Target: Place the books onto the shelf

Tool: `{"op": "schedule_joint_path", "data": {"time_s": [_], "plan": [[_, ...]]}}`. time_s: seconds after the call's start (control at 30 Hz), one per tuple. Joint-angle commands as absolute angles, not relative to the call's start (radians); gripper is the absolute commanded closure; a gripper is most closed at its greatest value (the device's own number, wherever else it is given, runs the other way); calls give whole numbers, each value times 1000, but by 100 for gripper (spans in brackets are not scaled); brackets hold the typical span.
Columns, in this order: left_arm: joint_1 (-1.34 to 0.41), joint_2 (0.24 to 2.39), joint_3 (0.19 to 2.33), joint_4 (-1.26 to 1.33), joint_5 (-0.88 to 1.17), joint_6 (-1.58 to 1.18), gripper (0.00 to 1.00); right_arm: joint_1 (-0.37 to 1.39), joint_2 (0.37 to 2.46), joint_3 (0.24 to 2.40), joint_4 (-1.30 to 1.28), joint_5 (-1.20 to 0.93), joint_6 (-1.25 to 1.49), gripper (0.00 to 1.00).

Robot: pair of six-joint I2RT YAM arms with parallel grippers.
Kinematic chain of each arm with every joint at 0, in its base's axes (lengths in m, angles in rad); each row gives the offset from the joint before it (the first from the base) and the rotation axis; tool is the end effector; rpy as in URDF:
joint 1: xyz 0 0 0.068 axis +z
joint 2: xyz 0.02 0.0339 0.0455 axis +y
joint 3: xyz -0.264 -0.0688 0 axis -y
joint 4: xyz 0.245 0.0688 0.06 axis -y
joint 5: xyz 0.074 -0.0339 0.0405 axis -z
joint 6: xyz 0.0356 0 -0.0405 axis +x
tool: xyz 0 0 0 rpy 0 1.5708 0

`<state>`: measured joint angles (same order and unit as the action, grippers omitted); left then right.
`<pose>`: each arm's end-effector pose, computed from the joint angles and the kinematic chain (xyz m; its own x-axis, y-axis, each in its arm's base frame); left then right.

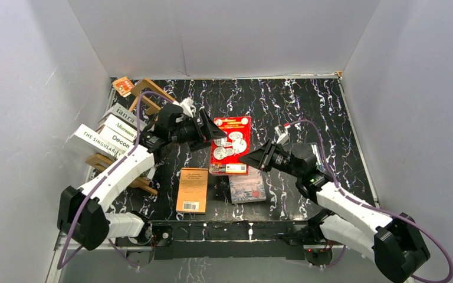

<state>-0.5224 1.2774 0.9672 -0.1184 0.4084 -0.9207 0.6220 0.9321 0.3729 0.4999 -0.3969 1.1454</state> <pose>0.2463 -0.1581 0.3042 -0.8317 -0.3641 -0.4191 0.1799 0.5374 -0.8239 0.1617 0.1328 0.2400 -0.7950 0.4637 -0.3911 -0.3073 0.2480 0.9187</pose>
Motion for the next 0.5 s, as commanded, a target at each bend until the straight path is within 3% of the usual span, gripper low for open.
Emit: {"op": "schedule_joint_path", "data": {"time_s": [0.0,0.23,0.47], "plan": [[-509,1176,1079,-287,251,-827,13,625,897,559,407,-403,970,100],[-505,1105,1093,-134,415,-890,12,623,914,809,249,-424,861,100],[-505,1078,1135,109,606,-980,12,623,935,920,368,-538,965,100]]}}
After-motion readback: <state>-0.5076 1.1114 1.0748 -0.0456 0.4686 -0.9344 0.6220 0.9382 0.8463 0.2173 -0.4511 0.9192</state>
